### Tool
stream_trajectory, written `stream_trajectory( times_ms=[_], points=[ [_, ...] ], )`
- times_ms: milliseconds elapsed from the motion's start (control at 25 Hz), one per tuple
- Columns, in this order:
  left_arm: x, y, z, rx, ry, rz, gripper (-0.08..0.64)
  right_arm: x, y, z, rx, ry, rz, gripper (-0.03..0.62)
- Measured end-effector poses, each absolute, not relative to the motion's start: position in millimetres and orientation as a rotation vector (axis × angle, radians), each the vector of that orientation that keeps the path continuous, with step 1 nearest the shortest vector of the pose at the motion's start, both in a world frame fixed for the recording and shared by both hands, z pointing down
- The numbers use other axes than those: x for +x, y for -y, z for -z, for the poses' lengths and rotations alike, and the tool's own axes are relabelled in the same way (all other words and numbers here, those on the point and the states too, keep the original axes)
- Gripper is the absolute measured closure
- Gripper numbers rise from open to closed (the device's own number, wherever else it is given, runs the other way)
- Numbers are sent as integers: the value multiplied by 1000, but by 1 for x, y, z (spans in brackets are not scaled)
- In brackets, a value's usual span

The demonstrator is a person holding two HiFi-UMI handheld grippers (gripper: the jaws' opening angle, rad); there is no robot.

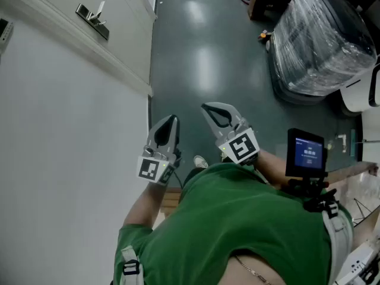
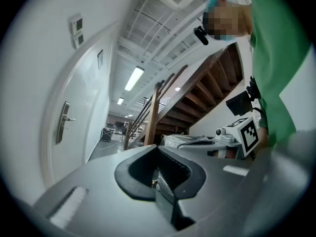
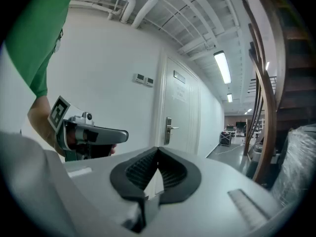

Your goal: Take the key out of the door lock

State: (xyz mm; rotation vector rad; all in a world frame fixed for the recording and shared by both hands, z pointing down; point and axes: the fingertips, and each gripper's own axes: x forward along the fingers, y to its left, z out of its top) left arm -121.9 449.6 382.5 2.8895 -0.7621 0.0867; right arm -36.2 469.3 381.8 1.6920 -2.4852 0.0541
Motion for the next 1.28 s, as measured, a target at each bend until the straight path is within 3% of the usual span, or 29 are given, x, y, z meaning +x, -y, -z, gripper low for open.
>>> stream_trajectory(
  times_ms=[840,1280],
  points=[
    [-72,-435,-376,3069,674,-4,571,-21,-468,-375,1787,2510,81,589],
    [-38,-412,-363,2860,995,123,571,24,-458,-361,1729,2603,101,590]
  ],
)
